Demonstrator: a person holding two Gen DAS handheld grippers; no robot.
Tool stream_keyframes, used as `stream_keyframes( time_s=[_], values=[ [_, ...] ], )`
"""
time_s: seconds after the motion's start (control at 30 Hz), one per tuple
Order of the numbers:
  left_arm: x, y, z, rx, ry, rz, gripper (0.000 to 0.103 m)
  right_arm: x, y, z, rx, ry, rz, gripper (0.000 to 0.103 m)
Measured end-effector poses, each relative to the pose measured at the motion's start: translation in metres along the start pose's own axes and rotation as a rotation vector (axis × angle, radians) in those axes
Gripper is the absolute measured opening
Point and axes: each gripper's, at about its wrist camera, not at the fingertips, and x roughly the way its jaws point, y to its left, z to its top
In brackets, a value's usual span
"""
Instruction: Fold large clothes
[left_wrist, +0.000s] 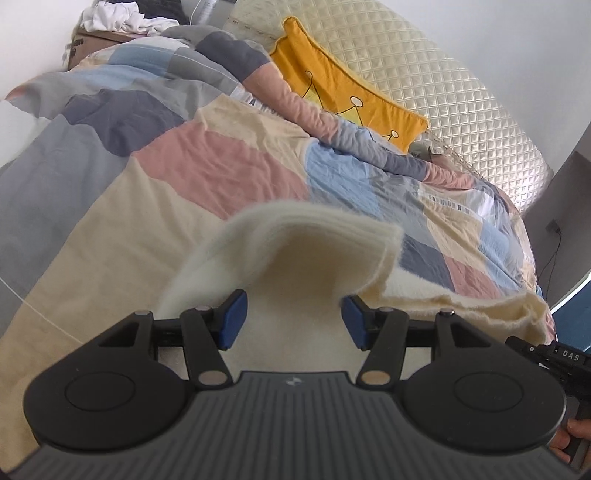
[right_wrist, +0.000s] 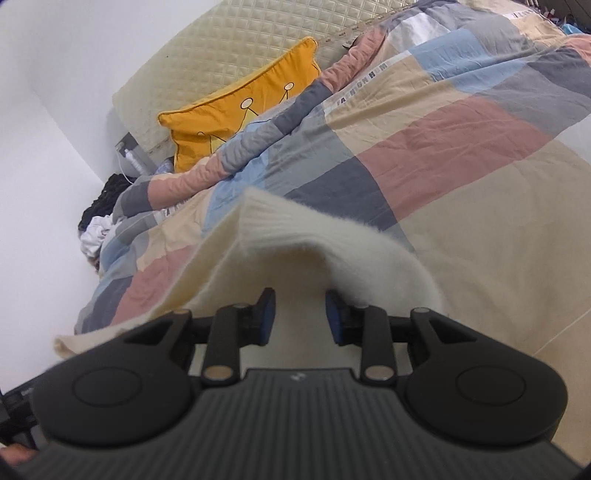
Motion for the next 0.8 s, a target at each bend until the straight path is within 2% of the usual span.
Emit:
stream_keyframes(
  time_s=[0.07,0.2,0.3,0.43,0.57,0.8],
  values=[
    [-0.004,0.002,0.001,0.002,-0.017,-0.001,0.062,-0.003,0.003,0.000,-0.029,-0.031,-0.009,0.033],
    [-0.019,0.002,0.000,0.010,-0.067,0.020,0.062,-0.016,0.001,0.006,-0.059,-0.125,-0.093,0.032],
    [-0.031,-0.001,-0.001,0.048,-0.087,0.027,0.064,-0.016,-0.009,0.010,-0.019,-0.095,-0.086,0.032],
    [-0.044,-0.001,-0.001,0.120,-0.025,-0.020,0.066,-0.012,-0.010,0.007,-0.037,-0.074,-0.138,0.032],
    [-0.044,0.008,-0.015,0.117,0.032,-0.048,0.066,-0.012,-0.011,0.009,-0.070,-0.081,-0.171,0.032],
    [-0.022,0.001,-0.028,0.159,0.068,-0.003,0.066,0.007,-0.021,0.004,-0.100,-0.023,-0.227,0.032]
  ],
)
